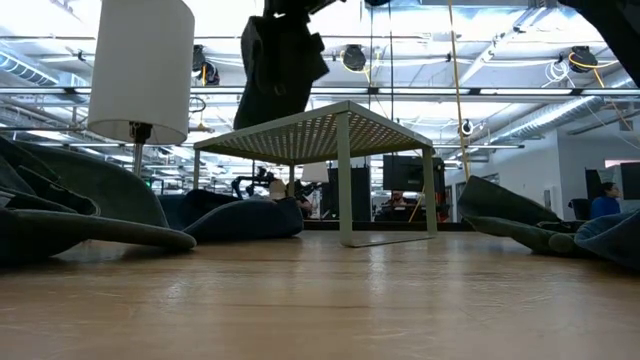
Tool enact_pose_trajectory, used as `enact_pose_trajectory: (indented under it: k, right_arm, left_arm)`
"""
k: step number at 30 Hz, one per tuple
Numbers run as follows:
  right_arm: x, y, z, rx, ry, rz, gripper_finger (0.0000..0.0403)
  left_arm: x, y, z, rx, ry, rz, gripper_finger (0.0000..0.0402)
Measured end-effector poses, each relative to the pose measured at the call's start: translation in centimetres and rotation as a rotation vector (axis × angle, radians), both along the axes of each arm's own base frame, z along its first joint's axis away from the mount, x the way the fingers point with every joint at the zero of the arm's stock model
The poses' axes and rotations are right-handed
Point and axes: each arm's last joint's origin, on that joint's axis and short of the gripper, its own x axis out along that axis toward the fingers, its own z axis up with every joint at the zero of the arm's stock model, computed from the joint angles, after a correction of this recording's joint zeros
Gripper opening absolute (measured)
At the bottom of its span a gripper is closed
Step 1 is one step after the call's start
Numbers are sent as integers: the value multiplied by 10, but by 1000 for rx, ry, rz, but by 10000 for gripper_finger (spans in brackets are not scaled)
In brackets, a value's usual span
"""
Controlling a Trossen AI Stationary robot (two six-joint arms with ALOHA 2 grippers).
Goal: Pick & Place hat
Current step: Put the top black cap on the shelf
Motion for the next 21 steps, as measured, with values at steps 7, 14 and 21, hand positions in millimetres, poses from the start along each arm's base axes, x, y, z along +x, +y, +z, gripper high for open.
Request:
enact_pose_trajectory:
  k: [7,14,21]
  right_arm:
    - [5,3,-16,30,108,-3,21]
    - [4,3,-28,77,210,-24,21]
    - [4,15,-35,92,279,-69,21]
  left_arm:
    - [0,0,0,6,1,-1,233]
    - [1,-1,0,2,3,-34,238]
    - [0,-1,0,1,4,-34,227]
